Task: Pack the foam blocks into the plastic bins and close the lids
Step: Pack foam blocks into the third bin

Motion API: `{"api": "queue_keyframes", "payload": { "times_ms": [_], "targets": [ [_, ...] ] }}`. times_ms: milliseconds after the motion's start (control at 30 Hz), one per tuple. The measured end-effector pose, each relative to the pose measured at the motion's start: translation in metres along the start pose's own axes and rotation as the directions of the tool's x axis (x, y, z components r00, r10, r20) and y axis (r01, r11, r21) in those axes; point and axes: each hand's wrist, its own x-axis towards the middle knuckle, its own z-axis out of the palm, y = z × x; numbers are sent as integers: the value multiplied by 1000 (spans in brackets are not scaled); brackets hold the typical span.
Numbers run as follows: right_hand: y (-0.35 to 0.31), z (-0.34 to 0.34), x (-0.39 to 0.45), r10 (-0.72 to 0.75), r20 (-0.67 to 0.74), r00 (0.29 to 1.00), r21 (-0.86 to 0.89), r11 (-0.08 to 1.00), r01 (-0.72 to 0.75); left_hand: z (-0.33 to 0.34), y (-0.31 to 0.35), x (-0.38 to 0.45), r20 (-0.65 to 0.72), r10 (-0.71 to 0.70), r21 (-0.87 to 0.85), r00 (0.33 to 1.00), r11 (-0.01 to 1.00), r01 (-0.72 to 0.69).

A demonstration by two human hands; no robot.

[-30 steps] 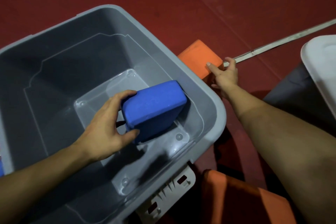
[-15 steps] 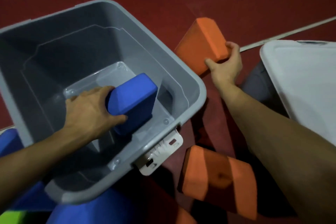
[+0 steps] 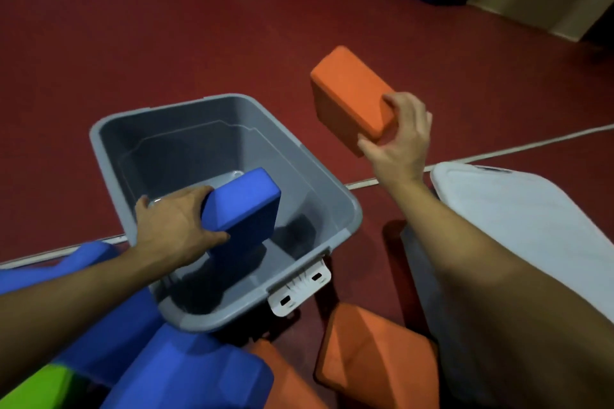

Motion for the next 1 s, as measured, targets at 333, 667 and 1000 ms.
{"api": "queue_keyframes", "payload": {
  "times_ms": [333, 667, 1000],
  "targets": [
    [-22, 48, -24, 47, 372, 927, 204, 970, -131, 9, -31, -6, 111, -159, 96, 981, 984, 149],
    [27, 62, -69, 49, 806, 590, -48, 999, -17, 4, -36, -12, 193, -127, 34, 973, 992, 122],
    [20, -12, -122, 206, 750, 629, -275, 961, 13, 1, -23, 4, 341, 69, 79, 938, 992, -102]
  ]
}}
